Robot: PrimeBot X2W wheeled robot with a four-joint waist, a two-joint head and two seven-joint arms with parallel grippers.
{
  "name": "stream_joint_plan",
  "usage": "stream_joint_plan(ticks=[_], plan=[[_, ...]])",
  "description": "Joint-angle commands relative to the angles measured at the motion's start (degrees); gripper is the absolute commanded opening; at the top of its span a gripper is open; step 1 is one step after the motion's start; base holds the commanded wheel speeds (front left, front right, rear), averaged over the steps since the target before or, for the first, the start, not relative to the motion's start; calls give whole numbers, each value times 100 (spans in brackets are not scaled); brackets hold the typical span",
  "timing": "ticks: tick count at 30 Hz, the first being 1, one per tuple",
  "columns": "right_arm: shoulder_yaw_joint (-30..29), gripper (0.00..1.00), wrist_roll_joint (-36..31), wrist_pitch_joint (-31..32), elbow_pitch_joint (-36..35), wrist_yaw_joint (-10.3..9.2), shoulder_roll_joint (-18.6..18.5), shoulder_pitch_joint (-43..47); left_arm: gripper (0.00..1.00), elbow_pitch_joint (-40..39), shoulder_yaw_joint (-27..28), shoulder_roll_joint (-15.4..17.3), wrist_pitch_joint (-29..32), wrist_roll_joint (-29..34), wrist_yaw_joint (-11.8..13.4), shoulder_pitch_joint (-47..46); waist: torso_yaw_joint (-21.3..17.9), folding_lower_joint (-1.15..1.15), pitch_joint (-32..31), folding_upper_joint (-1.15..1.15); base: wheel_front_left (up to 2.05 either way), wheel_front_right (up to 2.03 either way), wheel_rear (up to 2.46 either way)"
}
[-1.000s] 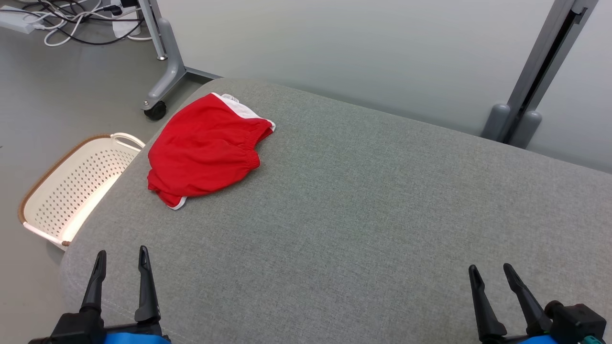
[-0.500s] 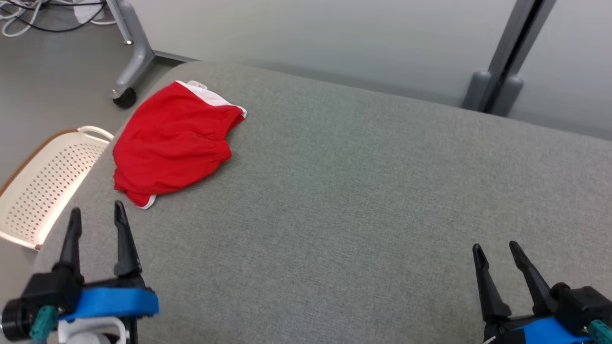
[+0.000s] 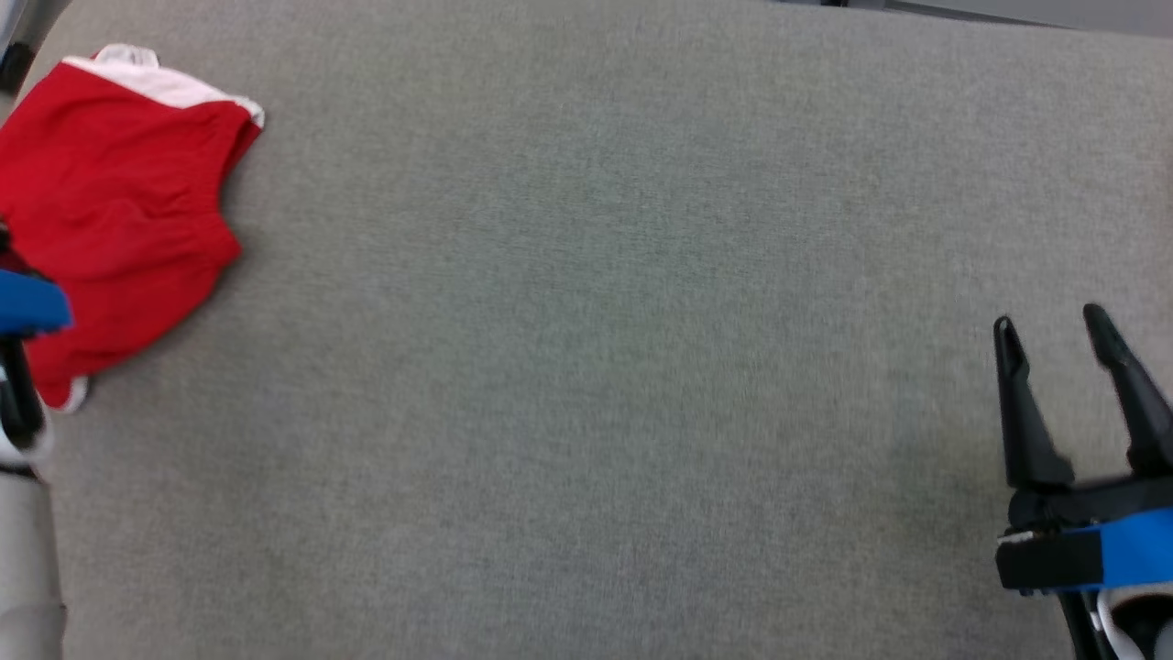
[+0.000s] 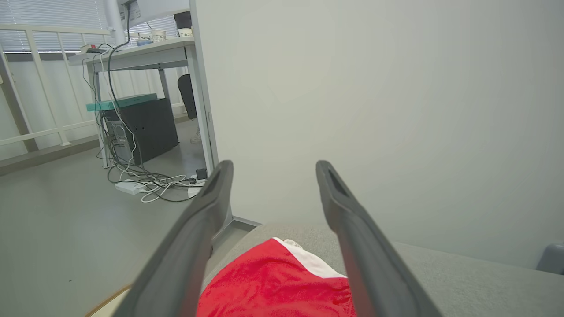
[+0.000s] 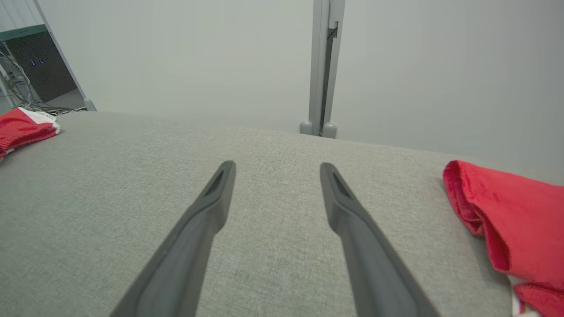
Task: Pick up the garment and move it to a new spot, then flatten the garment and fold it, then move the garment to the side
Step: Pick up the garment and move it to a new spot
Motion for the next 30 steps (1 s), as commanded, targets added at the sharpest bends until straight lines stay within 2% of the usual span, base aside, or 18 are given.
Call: stream_joint_plan(ticks=[1, 6, 14, 16, 20, 27, 30], plan=[[-26, 100, -13, 33, -102, 3, -51, -82, 100, 104, 41, 89, 13, -52, -44, -213, -5, -2, 131, -1, 0, 0, 0], [-196, 100, -63, 241, -599, 3, -110, -155, 100, 967, 104, 393, 195, -233, -247, -1031, -184, -2, 623, -1, 0, 0, 0], [-398, 100, -92, 531, -1137, 3, -138, -133, 100, 2425, -332, 656, 946, -238, -554, -1935, -235, -2, 1132, -1, 0, 0, 0], [-413, 100, -93, 553, -1178, 3, -143, -165, 100, 2718, -440, 638, 1166, -313, -626, -2075, -239, -2, 1182, -1, 0, 0, 0], [-414, 100, -110, 591, -1199, 3, -162, -169, 100, 3293, -639, 608, 1980, -447, -692, -2279, -223, -2, 1213, -1, 0, 0, 0], [-395, 100, -87, 643, -1224, 3, -227, -199, 100, 3714, -868, 601, 2811, -717, -745, -2377, -270, -2, 1188, -1, 0, 0, 0], [-393, 100, -96, 658, -1251, 3, -235, -184, 100, 3943, -901, 520, 3395, -899, -752, -2384, -295, -2, 1164, -1, 0, 0, 0]])
